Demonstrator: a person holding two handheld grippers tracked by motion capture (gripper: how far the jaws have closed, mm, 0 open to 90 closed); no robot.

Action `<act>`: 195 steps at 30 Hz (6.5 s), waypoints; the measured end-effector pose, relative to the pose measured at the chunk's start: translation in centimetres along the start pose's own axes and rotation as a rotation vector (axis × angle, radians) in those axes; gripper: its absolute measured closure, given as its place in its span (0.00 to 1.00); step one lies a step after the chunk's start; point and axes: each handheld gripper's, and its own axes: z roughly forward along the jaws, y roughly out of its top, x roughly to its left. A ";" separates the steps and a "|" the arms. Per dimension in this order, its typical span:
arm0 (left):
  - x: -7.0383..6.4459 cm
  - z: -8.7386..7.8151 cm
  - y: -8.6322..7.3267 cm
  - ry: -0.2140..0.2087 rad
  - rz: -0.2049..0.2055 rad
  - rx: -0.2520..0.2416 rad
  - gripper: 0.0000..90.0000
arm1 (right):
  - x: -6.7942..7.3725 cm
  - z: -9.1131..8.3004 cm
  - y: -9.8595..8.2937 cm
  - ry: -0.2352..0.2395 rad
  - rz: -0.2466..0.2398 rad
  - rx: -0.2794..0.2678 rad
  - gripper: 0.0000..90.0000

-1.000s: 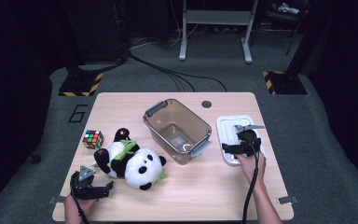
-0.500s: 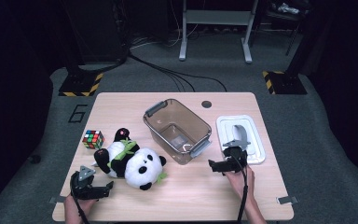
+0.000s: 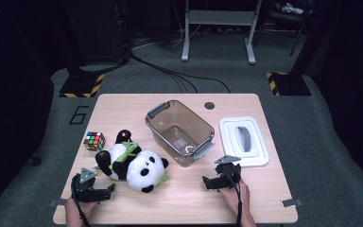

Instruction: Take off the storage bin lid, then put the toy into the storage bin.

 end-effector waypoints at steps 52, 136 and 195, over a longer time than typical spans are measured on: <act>-0.5 -7.6 7.8 -0.084 0.073 -0.101 0.00 | 0.8 0.2 -1.0 -0.032 -0.066 -0.060 0.00; -4.5 -5.1 13.9 -0.180 0.268 -0.161 0.85 | 0.8 0.2 -1.0 -0.026 -0.068 -0.056 0.00; -5.3 -9.6 25.5 -0.200 0.401 -0.286 0.85 | 0.8 0.2 -1.0 -0.022 -0.073 -0.056 0.00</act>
